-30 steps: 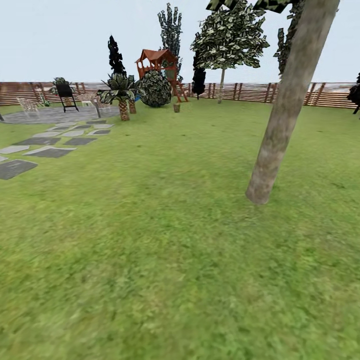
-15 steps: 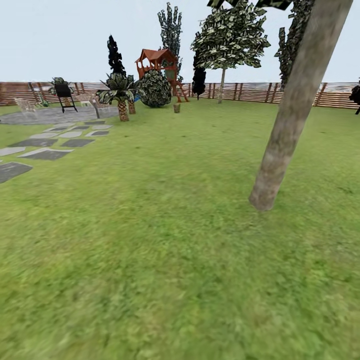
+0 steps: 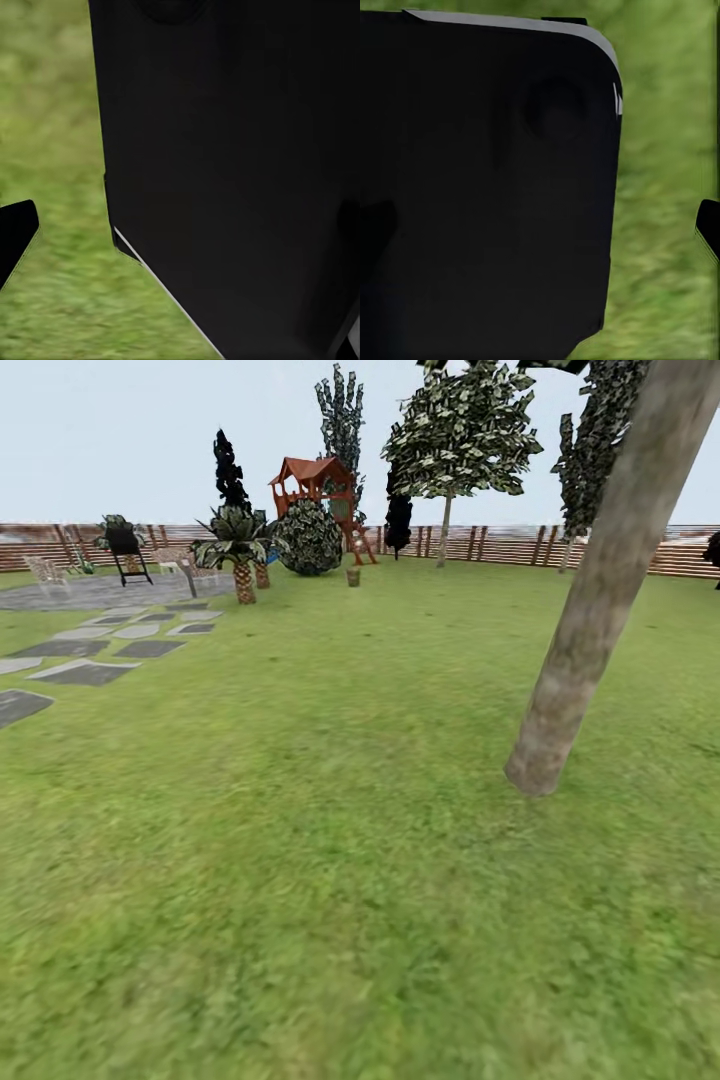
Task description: Take the three Easter eggs out of the wicker basket on the lawn in the garden, then place them on the lawn next to a single tree (choose any tree) so that all three eggs are next to the same tree and none are left in the basket.
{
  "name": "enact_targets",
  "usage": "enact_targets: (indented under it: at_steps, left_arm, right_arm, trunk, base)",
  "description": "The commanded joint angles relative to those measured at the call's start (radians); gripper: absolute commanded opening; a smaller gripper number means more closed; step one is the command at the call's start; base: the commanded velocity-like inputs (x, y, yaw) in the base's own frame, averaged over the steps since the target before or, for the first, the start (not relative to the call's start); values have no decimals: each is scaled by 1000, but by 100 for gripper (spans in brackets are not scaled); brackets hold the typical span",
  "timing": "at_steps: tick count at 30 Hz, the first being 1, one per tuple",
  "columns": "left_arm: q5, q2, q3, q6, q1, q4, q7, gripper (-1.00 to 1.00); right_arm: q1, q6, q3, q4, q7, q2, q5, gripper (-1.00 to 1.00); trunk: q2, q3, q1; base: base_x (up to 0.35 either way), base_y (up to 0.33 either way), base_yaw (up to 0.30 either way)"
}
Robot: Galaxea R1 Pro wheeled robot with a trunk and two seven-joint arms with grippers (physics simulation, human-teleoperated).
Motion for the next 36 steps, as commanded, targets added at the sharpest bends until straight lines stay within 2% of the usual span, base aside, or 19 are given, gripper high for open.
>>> enact_targets:
  at_steps: [1, 36]
  left_arm:
    - [1, 0, 1, 0, 0, -1, 0, 100]
    - [2, -3, 2, 0, 0, 4, 6, 100]
  right_arm:
    - [0, -3, 1, 1, 0, 0, 1, 100]
    - [-1, -3, 1, 1, 0, 0, 1, 100]
  trunk:
    - [0, -1, 1]
    - [0, -1, 1]
  base:
    - [339, 0, 0]
    - [339, 0, 0]
